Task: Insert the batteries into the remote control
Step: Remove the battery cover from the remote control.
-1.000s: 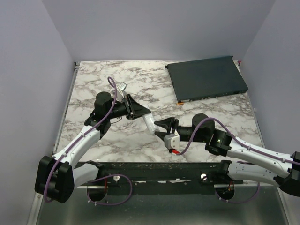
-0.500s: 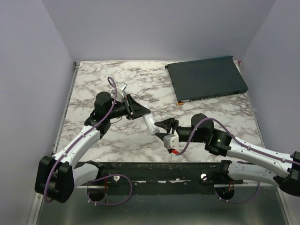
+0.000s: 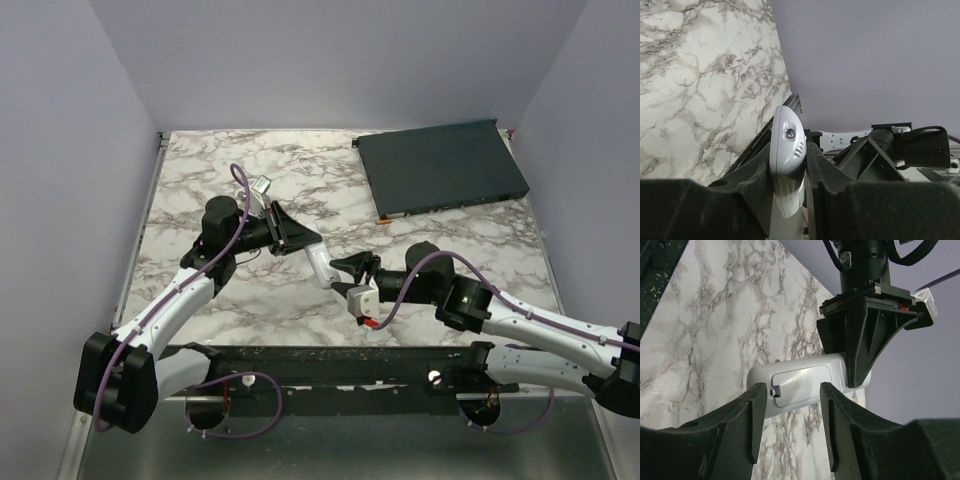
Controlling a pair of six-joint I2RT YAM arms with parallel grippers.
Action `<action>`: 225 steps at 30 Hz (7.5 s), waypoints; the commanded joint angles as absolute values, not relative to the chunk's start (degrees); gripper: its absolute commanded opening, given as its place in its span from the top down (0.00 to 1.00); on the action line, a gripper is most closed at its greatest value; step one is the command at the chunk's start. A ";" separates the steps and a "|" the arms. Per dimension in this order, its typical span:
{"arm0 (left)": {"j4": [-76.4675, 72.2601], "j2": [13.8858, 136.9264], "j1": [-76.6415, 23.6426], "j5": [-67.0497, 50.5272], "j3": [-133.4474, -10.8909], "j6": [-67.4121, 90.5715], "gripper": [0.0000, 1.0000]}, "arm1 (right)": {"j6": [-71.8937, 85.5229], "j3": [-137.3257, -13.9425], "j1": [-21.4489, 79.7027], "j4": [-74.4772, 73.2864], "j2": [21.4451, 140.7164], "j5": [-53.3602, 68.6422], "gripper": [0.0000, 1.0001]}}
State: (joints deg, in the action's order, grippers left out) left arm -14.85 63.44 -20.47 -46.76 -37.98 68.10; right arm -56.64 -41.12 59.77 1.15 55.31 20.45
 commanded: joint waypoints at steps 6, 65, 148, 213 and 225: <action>-16.22 63.02 -21.18 -47.82 -39.42 67.32 1.00 | -57.06 -40.89 59.74 1.93 55.99 19.40 0.46; -16.44 64.42 -21.88 -47.55 -39.49 66.91 1.00 | -59.15 -39.20 59.68 6.06 54.31 14.51 0.46; -19.73 67.27 -21.88 -46.40 -39.02 68.95 1.00 | -27.89 -37.08 59.74 19.34 50.73 16.02 0.38; -18.37 70.18 -21.77 -44.82 -40.78 67.69 1.00 | 28.80 -69.50 64.40 -32.24 76.20 -18.52 0.37; -17.71 70.53 -21.73 -44.87 -41.47 67.50 1.00 | 28.37 -70.54 64.71 -34.34 77.30 -19.29 0.43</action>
State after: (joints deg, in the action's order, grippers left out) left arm -17.37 70.26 -21.50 -45.63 -39.11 68.36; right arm 29.32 -68.42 64.14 -31.68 76.29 -17.32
